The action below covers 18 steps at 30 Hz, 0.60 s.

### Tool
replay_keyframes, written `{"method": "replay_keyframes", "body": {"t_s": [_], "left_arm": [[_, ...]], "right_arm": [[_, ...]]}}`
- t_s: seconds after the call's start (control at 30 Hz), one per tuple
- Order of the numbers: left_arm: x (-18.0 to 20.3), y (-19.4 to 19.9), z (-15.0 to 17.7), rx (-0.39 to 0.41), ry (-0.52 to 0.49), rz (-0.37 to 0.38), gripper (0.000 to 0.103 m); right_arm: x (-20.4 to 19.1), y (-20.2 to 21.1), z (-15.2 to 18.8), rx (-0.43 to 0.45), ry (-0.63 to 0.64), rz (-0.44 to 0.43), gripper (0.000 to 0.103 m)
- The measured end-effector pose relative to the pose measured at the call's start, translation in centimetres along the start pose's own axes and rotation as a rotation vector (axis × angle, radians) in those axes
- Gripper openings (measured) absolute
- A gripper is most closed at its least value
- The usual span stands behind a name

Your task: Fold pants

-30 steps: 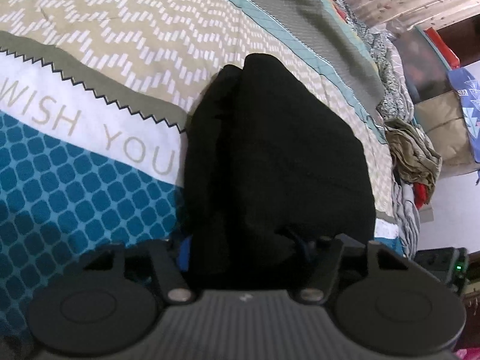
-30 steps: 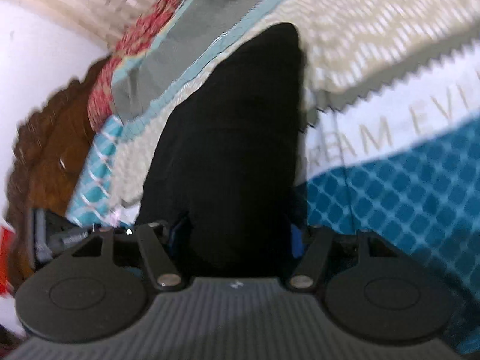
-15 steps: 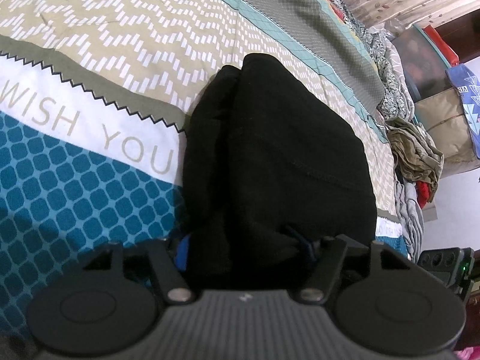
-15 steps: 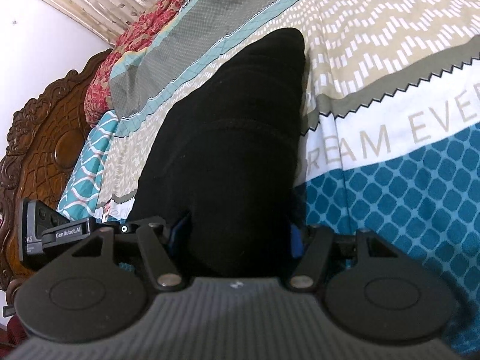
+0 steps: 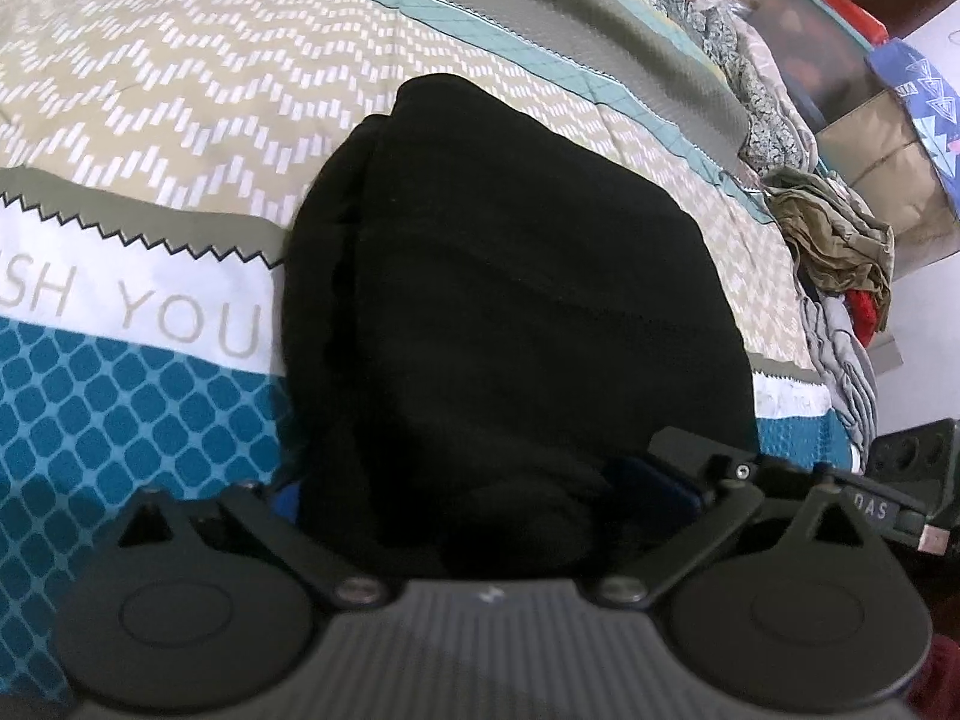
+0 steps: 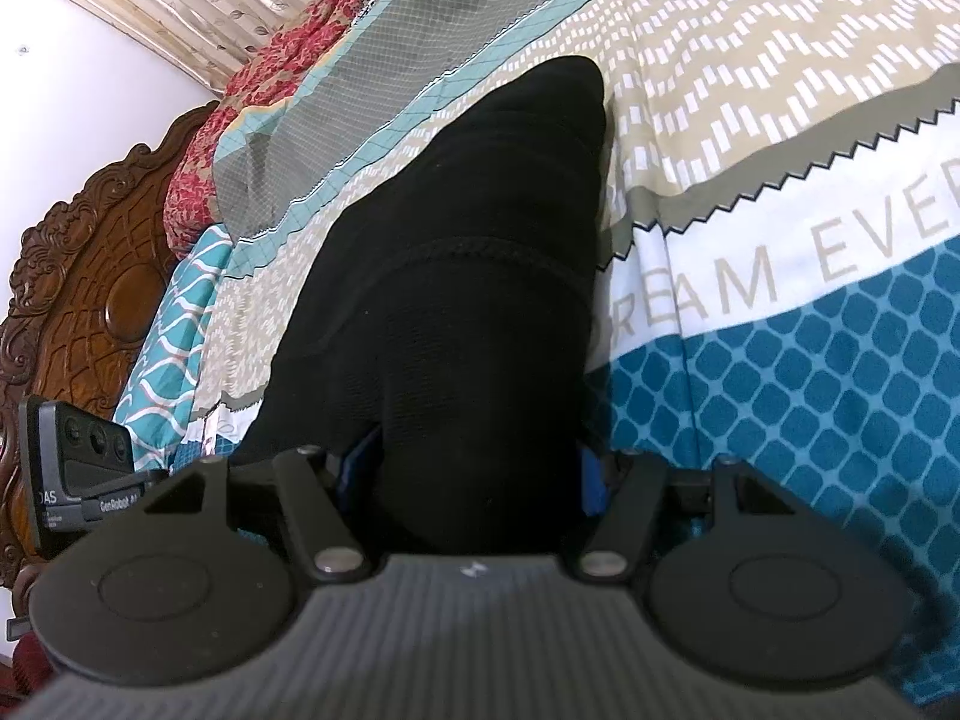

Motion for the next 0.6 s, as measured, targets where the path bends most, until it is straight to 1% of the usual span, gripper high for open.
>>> {"method": "replay_keyframes", "body": {"t_s": [0.07,0.13,0.2,0.23,0.3,0.33,0.37,0.4,0.43,0.5,0.6], "left_arm": [[-0.6,0.2,-0.4,-0.019,0.043,0.033,0.099],[-1.9,0.3,-0.9,-0.047,0.123,0.074,0.095],[-3.0,0.2,-1.3,-0.077,0.187,0.109,0.092],[-3.2,0.1,-1.4,-0.083,0.205,0.114,0.088],[-3.2,0.0,-1.5,-0.077,0.188,0.085,0.075],[-3.1,-0.1,-1.5,-0.068,0.173,0.074,0.060],[-2.7,0.0,-1.5,-0.063,0.166,0.074,0.051],[-2.4,0.2,-1.5,-0.057,0.168,0.071,0.048],[-1.9,0.7,-1.7,-0.045,0.161,0.067,0.043],[-0.4,1.9,-2.5,0.000,0.117,0.049,0.040],[1.5,4.4,-4.7,0.085,0.070,0.075,0.039]], "right_arm": [[0.1,0.0,-0.1,-0.008,-0.010,-0.008,0.066],[0.2,0.4,-0.5,-0.014,-0.030,-0.015,0.066],[0.2,0.9,-0.8,-0.015,-0.031,-0.011,0.067],[0.1,1.0,-0.9,-0.013,-0.030,-0.010,0.067],[-0.1,0.7,-1.1,-0.019,-0.027,-0.007,0.067],[-0.1,0.5,-1.2,-0.026,-0.030,-0.011,0.064],[-0.2,0.2,-1.1,-0.031,-0.031,-0.009,0.060],[-0.5,0.2,-1.1,-0.028,-0.012,0.006,0.055],[-1.3,0.2,-1.0,-0.028,0.037,0.024,0.048],[-3.0,0.5,-1.1,-0.020,0.122,0.040,0.042],[-5.5,0.7,-2.2,0.024,0.230,0.045,0.039]]}}
Point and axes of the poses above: each gripper's, at about its wrist camera, not at the fingertips, and y roughly against the way its jaws point, x to its right, z to its underside, the point moved 6 cm from there along -y, roughly the way its jaws point, and after that the axes turned 13 degrees about -z, right-handed, at the moved point
